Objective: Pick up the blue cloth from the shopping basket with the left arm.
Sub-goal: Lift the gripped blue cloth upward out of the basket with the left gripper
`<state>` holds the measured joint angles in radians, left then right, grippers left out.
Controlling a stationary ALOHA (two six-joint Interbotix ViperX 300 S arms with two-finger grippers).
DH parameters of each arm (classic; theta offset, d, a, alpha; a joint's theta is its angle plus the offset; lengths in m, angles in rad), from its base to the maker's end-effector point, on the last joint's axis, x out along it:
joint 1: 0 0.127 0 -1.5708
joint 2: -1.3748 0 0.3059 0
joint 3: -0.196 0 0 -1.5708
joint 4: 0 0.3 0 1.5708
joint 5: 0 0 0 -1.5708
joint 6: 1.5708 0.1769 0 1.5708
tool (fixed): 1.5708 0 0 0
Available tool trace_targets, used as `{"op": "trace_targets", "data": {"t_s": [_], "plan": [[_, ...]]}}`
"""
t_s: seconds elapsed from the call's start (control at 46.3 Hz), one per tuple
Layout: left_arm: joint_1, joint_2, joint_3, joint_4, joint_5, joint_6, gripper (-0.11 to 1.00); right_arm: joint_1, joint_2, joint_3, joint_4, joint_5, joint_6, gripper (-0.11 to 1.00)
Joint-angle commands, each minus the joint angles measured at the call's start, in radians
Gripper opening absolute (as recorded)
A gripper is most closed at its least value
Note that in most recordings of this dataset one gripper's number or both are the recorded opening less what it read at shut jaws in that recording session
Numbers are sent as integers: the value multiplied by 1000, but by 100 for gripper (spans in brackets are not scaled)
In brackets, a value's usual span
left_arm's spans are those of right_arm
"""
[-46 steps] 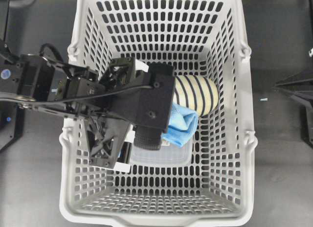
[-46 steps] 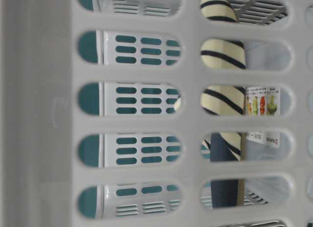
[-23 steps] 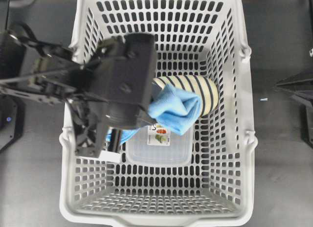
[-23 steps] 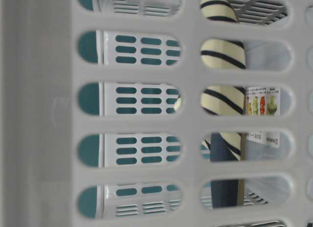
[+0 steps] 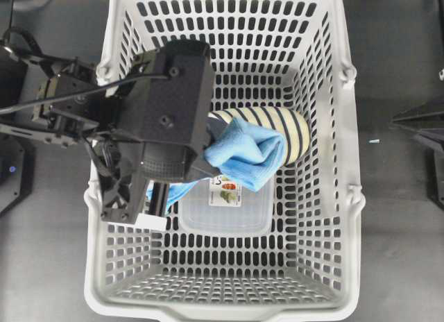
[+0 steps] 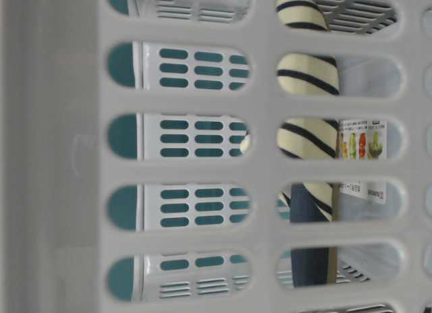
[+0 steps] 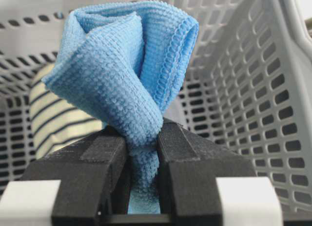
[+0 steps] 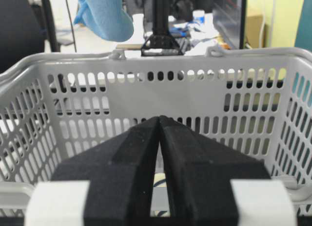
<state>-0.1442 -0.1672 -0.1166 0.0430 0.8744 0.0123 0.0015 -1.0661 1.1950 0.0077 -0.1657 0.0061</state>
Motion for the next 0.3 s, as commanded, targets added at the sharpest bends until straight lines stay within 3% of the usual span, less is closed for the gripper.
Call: {"op": "trace_targets", "data": {"t_s": [0.0, 0.281], "plan": [[-2, -23, -9, 3, -9, -2, 11, 0, 6, -6, 2, -5, 2, 1], [-2, -23, -8, 3, -9, 0, 11, 0, 3, -2, 3, -2, 2, 1]]}}
